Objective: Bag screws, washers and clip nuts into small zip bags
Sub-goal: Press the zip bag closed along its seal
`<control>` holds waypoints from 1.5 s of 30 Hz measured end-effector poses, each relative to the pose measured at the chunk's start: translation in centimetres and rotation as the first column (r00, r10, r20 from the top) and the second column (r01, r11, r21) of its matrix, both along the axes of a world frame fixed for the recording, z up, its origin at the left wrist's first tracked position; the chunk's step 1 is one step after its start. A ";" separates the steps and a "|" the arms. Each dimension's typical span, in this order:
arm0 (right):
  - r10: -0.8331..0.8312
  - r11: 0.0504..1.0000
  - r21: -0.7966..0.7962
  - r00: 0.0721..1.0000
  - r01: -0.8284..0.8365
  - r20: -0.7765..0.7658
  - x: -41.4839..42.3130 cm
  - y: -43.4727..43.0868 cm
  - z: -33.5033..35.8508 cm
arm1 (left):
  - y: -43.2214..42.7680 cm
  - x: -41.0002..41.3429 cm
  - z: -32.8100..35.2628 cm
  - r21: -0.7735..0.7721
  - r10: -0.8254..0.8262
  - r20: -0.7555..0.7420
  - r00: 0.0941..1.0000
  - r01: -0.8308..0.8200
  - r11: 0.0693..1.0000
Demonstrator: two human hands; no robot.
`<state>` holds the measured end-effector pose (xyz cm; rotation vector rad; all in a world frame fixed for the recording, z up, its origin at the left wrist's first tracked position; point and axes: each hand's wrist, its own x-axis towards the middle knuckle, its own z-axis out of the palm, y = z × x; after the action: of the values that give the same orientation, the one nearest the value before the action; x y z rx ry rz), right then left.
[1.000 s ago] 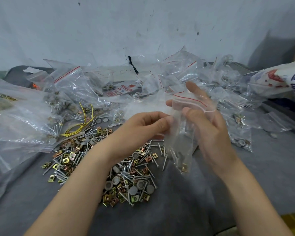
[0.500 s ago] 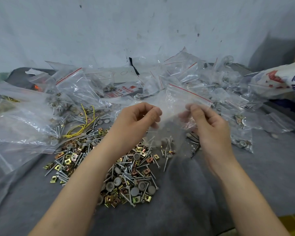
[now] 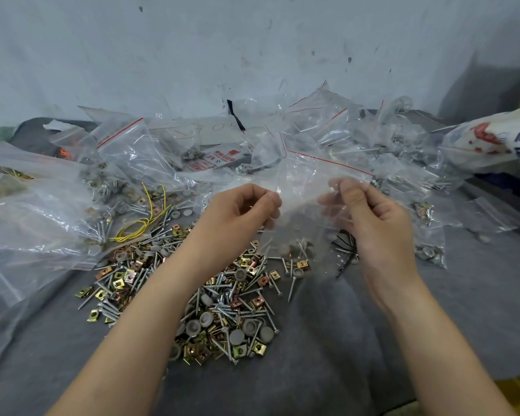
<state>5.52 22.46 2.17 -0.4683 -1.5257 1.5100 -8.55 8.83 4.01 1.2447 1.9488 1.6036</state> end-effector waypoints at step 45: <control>0.083 0.992 -0.102 0.996 -0.079 0.040 0.1 -0.3 0.0 | 0.6 0.8 -0.4 0.005 0.055 0.095 0.994 -0.056 0.998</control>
<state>5.60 22.16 2.15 -0.5057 -1.5238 1.6545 -7.71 9.45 3.59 1.1045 1.9365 1.6668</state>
